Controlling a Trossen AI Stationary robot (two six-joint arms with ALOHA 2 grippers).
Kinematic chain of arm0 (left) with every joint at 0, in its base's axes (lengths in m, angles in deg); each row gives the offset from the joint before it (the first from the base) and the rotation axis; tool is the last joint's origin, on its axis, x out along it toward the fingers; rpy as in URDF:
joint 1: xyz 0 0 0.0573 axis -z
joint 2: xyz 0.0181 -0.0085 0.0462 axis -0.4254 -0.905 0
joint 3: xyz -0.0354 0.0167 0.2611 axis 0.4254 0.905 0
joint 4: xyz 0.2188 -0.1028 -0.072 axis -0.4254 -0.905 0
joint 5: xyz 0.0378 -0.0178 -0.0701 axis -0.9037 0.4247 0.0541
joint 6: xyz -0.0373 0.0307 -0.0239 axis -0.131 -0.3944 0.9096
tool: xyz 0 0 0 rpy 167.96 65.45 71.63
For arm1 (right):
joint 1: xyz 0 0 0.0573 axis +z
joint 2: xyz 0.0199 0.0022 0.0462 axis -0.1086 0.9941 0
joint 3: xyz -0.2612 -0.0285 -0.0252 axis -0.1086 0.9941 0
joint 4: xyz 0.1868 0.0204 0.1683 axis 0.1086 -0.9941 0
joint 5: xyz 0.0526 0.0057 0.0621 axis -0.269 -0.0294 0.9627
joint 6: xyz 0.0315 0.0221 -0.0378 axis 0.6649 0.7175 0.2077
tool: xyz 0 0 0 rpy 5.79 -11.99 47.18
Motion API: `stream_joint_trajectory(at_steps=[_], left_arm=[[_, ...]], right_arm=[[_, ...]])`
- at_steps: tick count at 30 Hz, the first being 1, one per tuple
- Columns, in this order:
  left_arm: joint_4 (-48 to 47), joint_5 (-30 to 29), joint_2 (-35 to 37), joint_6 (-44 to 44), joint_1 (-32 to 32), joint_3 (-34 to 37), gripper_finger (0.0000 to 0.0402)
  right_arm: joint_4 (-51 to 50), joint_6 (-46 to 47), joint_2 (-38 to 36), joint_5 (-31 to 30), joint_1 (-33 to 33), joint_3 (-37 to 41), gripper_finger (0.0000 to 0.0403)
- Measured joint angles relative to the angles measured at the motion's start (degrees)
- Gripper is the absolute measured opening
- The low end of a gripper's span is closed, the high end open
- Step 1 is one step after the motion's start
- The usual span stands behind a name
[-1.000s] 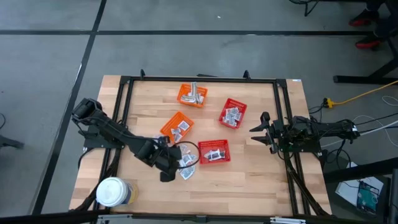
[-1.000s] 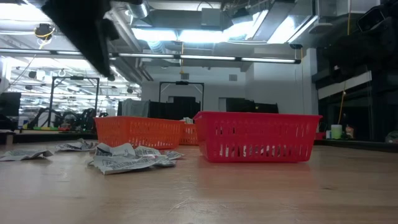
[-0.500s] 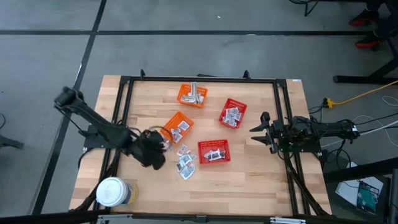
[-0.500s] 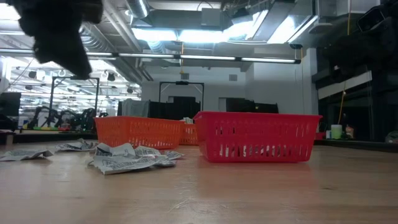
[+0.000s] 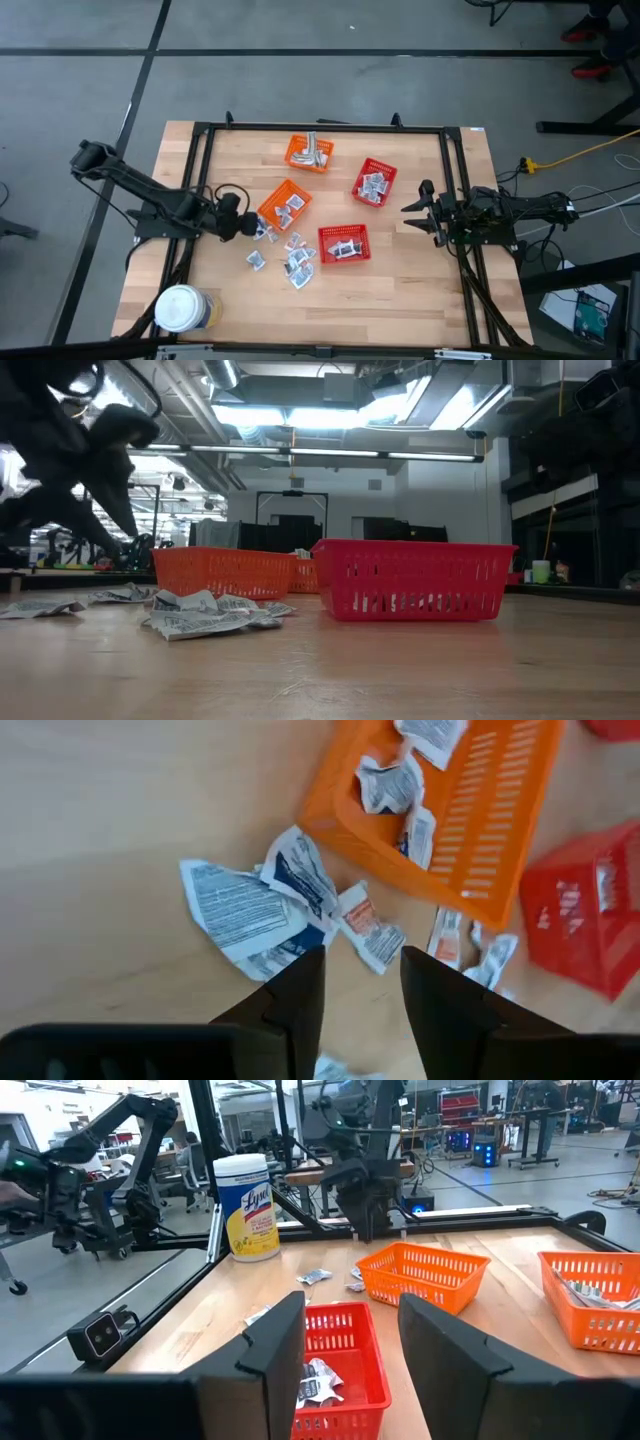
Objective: Pick & Place First Aid Supplies
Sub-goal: Put the blue alcohol pad into the bottom orange bin
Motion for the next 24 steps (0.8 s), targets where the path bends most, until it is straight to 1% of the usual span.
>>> stream_joint_trajectory(at_steps=[4, 7, 11, 16, 24], left_arm=[[3.0, 3.8, 0.0, 2.9, -3.1, 2.9, 0.0137], [3.3, 4.7, -0.2, 3.6, -5.2, 3.7, 0.0143], [3.6, 4.8, -0.2, 2.1, -8.0, 3.8, 0.0146], [3.6, 10.1, -0.2, -1.9, -12.5, 3.8, 0.0144], [3.8, 14.4, -0.6, -6.4, -19.0, 3.8, 0.0143]], right_arm=[[0.0, 0.0, 0.0, 0.0, 0.0, 0.0, 0.0163], [0.0, 0.0, 0.0, 0.0, 0.0, 0.0, 0.0163], [0.0, 0.0, 0.0, 0.0, 0.0, 0.0, 0.0163], [0.0, 0.0, 0.0, 0.0, 0.0, 0.0, 0.0163], [0.0, 0.0, 0.0, 0.0, 0.0, 0.0, 0.0163]])
